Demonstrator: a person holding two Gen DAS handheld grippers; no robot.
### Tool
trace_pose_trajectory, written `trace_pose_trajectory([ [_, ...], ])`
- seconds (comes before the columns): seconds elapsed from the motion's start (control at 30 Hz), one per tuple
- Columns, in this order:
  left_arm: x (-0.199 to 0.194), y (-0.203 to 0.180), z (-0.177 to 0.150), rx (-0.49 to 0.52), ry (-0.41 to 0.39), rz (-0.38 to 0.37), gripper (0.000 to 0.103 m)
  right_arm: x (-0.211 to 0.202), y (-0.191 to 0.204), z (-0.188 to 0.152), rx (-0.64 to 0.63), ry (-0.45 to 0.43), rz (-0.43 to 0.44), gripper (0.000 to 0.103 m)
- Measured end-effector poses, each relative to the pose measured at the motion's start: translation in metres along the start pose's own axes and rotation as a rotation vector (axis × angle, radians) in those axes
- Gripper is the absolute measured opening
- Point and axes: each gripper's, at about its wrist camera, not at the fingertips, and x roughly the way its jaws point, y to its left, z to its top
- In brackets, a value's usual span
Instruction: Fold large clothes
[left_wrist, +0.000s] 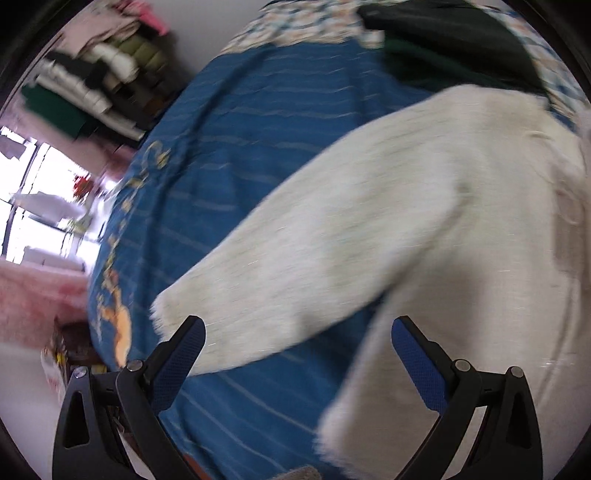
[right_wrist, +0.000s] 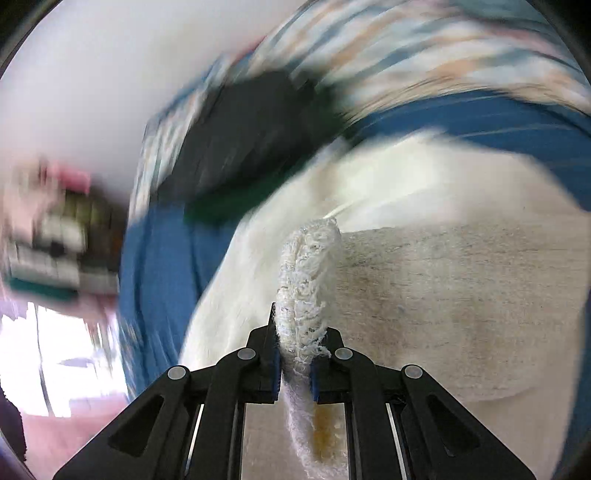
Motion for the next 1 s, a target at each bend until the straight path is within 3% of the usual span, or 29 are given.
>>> trace_pose_trajectory([
  [0.13, 0.025, 0.039, -0.012, -0.069, 0.062, 0.037, 0.103, 0.121, 0.059, -0.014, -0.166, 0.155, -0.137, 0.013],
  [0.17, 0.031, 0.049, -0.016, -0.092, 0.079, 0.043, 0.103, 0.139, 0.063, -0.019, -0.198, 0.183, -0.171, 0.015],
  [0.23, 0.035, 0.068, -0.025, -0.140, 0.106, 0.048, 0.103, 0.153, 0.062, -0.024, -0.212, 0.220, -0.153, 0.020],
  [0.3, 0.041, 0.090, -0.035, -0.212, 0.139, 0.028, 0.103, 0.137, 0.056, -0.031, -0.212, 0.170, -0.125, 0.030],
  [0.37, 0.049, 0.108, -0.048, -0.323, 0.191, -0.047, 0.103, 0.108, 0.045, -0.034, -0.203, 0.122, -0.090, 0.050],
  [0.4, 0.056, 0.120, -0.056, -0.405, 0.227, -0.110, 0.103, 0.093, 0.040, -0.037, -0.195, 0.101, -0.079, 0.066],
  [0.5, 0.075, 0.137, -0.075, -0.582, 0.280, -0.260, 0.103, 0.047, 0.032, -0.045, -0.186, 0.033, -0.085, 0.069],
  [0.63, 0.123, 0.146, -0.086, -0.811, 0.324, -0.448, 0.100, 0.012, 0.004, -0.055, -0.162, 0.035, -0.150, 0.069],
  [0.7, 0.147, 0.153, -0.082, -0.915, 0.303, -0.493, 0.096, 0.006, -0.016, -0.067, -0.142, 0.047, -0.185, 0.069],
  [0.77, 0.171, 0.164, -0.072, -1.002, 0.284, -0.478, 0.082, 0.010, -0.033, -0.077, -0.107, 0.074, -0.216, 0.069],
  [0.8, 0.182, 0.173, -0.064, -1.044, 0.276, -0.430, 0.075, 0.009, -0.041, -0.081, -0.086, 0.088, -0.222, 0.069],
  [0.87, 0.190, 0.189, -0.046, -1.061, 0.233, -0.336, 0.045, 0.015, -0.052, -0.088, -0.039, 0.112, -0.234, 0.069],
  [0.9, 0.191, 0.197, -0.033, -1.044, 0.199, -0.302, 0.024, 0.017, -0.053, -0.090, -0.027, 0.121, -0.236, 0.069],
  [0.93, 0.191, 0.202, -0.022, -1.022, 0.170, -0.288, 0.018, 0.019, -0.053, -0.092, -0.016, 0.129, -0.241, 0.069],
  [1.0, 0.183, 0.214, 0.010, -0.948, 0.085, -0.229, 0.015, 0.025, -0.048, -0.094, -0.005, 0.139, -0.254, 0.069],
])
